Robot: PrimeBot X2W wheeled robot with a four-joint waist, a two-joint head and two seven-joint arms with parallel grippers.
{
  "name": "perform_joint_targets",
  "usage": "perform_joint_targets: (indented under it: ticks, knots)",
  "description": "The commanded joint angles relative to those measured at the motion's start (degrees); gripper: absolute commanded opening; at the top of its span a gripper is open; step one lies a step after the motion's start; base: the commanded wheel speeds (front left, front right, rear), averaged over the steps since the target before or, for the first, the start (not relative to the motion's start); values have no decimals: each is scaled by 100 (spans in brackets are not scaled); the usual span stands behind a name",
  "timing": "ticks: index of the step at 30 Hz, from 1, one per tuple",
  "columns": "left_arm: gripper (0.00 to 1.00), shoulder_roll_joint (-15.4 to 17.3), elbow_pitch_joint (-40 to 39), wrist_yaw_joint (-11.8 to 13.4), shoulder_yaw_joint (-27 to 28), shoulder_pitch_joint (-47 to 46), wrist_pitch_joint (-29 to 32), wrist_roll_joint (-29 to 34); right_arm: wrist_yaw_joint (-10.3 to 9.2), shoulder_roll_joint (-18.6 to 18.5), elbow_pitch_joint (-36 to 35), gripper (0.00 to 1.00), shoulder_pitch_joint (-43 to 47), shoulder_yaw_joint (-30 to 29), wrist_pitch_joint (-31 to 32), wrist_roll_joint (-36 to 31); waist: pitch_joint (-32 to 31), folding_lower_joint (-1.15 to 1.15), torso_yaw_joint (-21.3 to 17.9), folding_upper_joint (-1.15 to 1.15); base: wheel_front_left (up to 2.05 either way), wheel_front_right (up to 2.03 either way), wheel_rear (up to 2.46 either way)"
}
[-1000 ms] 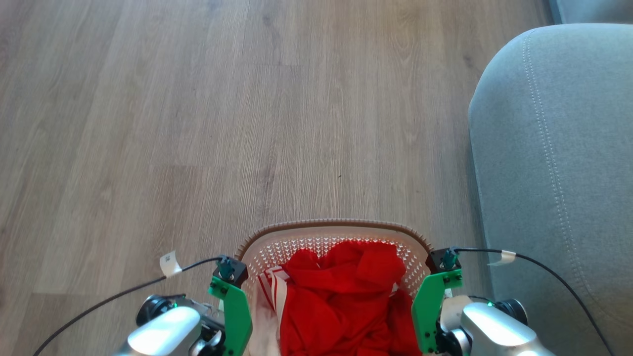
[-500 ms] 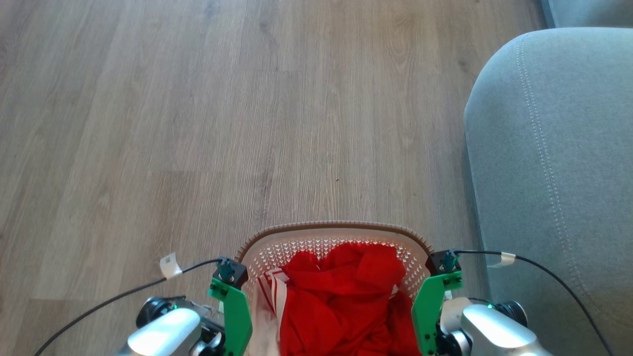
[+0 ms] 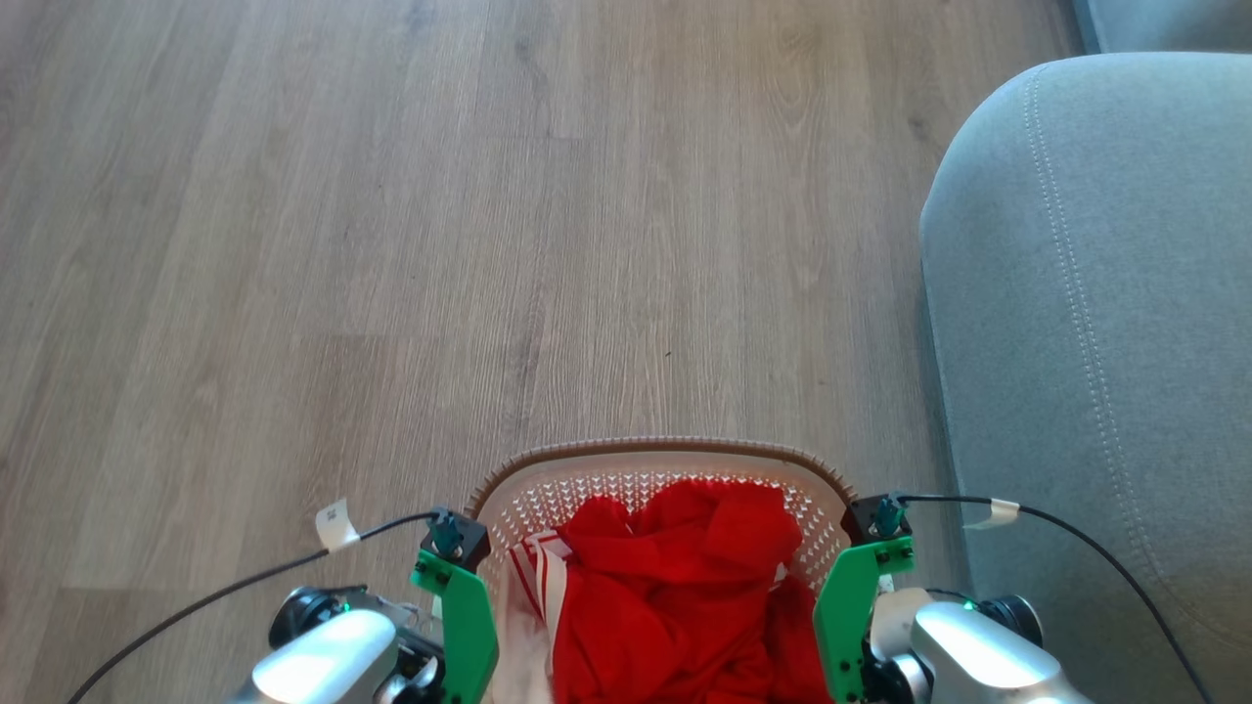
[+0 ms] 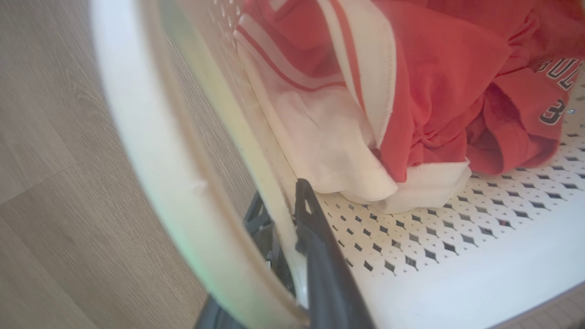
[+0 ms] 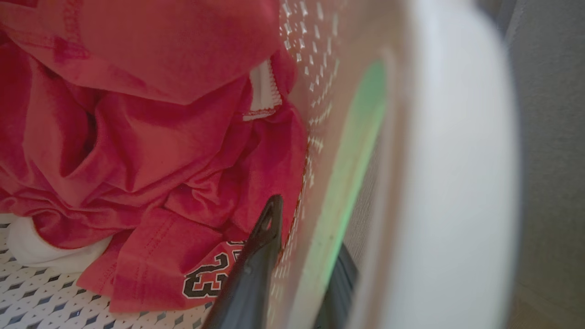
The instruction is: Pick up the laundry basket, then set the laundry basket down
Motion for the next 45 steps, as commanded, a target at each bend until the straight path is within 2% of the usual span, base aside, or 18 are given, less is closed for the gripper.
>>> perform_joint_targets:
  ticks: [1,14,23,31,45]
  knots:
    - [0,24,-120,-98,-9,-26,9,152,42,96,-280,0,-192,75,-117,-20,23,0,7,0,0,0,0]
    - [0,-20,-82,-98,-9,-117,-50,164,42,96,-267,0,-302,28,-164,-68,258,0,-2,0,0,0,0]
    - [0,-120,116,-95,3,-371,-264,227,42,96,-141,0,-528,-74,-310,-214,739,0,-23,0,0,0,0]
    - [0,-376,498,-89,47,-765,-698,357,42,96,-44,0,-907,-200,-588,-419,1394,0,-32,0,0,0,0]
    - [0,-947,1422,-95,43,-1851,-1499,666,42,96,319,0,-1748,-538,-1228,-864,3005,0,76,0,0,0,0]
